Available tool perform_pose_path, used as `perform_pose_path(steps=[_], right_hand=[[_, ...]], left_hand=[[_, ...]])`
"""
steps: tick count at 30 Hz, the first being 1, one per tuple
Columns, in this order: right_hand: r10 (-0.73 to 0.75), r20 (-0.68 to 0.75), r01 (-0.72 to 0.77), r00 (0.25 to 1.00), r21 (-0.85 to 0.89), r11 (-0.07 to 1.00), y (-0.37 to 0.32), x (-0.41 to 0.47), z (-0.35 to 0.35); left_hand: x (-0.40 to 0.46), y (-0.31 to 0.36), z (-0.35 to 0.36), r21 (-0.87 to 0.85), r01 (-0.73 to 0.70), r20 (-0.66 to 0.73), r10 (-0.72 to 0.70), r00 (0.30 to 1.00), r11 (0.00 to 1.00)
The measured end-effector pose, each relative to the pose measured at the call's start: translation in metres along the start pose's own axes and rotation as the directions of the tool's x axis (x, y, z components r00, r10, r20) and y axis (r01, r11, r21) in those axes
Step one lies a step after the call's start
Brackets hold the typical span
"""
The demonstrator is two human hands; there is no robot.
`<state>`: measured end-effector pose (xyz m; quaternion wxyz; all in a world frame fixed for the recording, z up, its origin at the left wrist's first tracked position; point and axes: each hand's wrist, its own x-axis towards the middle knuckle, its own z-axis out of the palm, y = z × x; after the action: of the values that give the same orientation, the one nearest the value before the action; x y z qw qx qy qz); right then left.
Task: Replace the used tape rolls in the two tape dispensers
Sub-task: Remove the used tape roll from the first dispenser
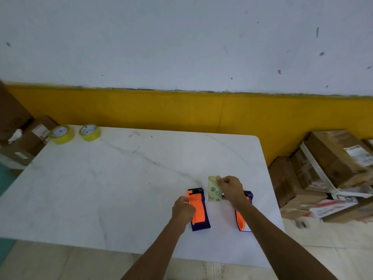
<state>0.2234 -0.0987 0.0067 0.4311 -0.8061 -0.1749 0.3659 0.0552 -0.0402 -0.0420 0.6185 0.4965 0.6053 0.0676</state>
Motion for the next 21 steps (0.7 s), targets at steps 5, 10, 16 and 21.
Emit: perform_pose_path(steps=[5, 10, 16, 21], right_hand=[[-0.035, 0.065, 0.033, 0.997, 0.040, 0.999, -0.013, -0.002, 0.014], [-0.074, 0.064, 0.071, 0.995, 0.048, 0.996, -0.026, 0.008, 0.017], [-0.134, 0.066, 0.134, 0.989, 0.003, 0.991, -0.047, 0.012, 0.032], [-0.210, 0.173, 0.229, 0.962, -0.099, 0.968, -0.080, 0.009, 0.067]], left_hand=[[-0.015, -0.019, -0.001, 0.213, -0.139, -0.015, 0.146, 0.989, 0.967], [-0.020, -0.006, -0.013, 0.282, -0.160, 0.044, 0.154, 0.987, 0.946], [-0.017, 0.063, -0.082, 0.307, -0.217, -0.156, 0.274, 0.949, 0.927], [-0.020, 0.109, -0.154, 0.405, -0.241, -0.220, 0.349, 0.911, 0.882]])
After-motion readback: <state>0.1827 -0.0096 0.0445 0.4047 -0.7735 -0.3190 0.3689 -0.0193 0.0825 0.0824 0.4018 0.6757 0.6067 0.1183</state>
